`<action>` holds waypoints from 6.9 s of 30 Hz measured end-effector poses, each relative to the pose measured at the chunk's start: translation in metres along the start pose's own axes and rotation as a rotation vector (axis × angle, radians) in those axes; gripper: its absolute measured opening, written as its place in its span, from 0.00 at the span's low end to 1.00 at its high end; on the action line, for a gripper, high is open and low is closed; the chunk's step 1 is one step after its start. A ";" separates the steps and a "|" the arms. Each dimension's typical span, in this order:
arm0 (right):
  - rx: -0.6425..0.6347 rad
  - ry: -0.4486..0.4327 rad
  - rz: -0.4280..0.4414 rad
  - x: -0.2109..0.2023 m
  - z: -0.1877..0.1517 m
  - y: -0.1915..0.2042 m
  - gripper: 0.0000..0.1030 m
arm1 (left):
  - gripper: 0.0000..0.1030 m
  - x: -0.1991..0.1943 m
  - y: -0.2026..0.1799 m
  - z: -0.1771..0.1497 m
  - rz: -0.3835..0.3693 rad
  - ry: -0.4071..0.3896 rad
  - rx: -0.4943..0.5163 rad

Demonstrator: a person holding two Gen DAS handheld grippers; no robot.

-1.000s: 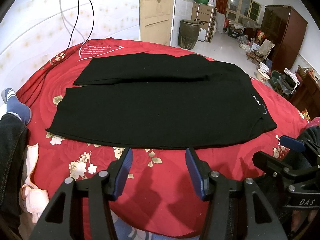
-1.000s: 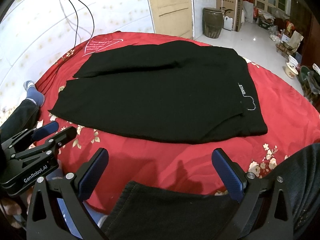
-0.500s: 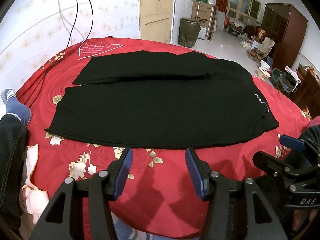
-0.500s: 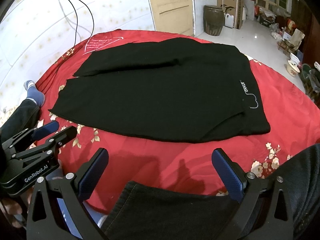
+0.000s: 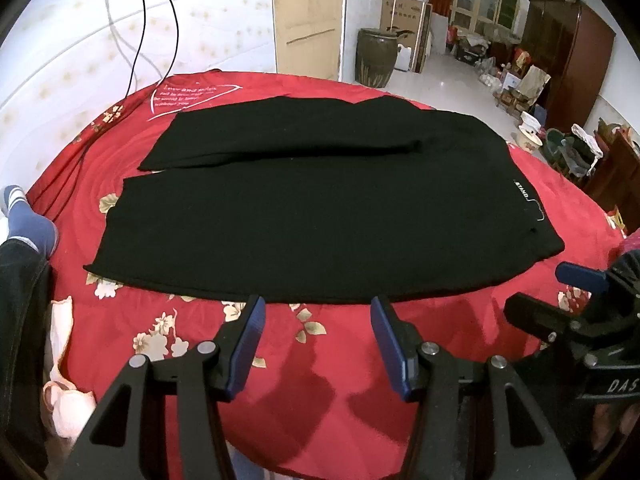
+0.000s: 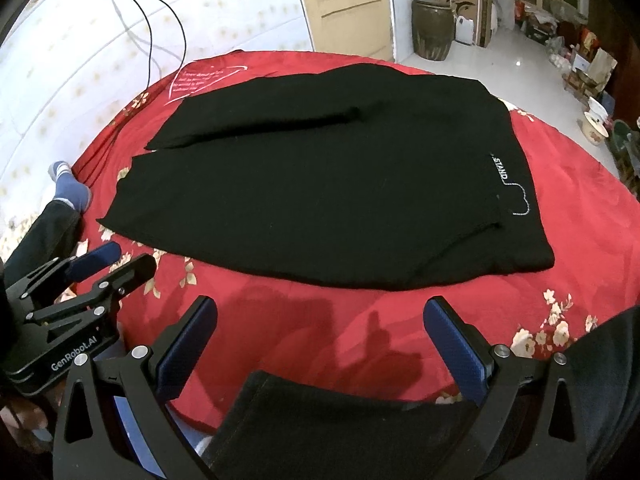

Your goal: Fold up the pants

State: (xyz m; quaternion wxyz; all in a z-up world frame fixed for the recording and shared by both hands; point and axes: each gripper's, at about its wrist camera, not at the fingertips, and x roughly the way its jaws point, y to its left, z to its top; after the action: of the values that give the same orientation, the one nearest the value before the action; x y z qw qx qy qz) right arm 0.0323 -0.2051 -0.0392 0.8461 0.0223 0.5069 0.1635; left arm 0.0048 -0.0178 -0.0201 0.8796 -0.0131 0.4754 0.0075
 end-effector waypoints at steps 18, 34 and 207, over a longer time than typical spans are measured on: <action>-0.033 0.022 0.091 0.047 0.099 -0.036 1.00 | 0.56 0.061 0.016 0.080 0.029 0.018 -0.006; -0.127 -0.006 0.152 0.152 0.267 -0.097 1.00 | 0.57 0.179 0.069 0.226 0.079 -0.012 -0.010; 0.050 0.099 0.023 0.074 0.039 -0.014 0.43 | 0.25 0.046 0.073 -0.005 0.055 0.102 -0.172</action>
State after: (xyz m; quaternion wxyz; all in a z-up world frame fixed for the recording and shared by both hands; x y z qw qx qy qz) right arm 0.1015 -0.1910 -0.0855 0.8173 0.0413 0.5517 0.1613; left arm 0.0235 0.0547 -0.0625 0.8494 -0.0757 0.5173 0.0719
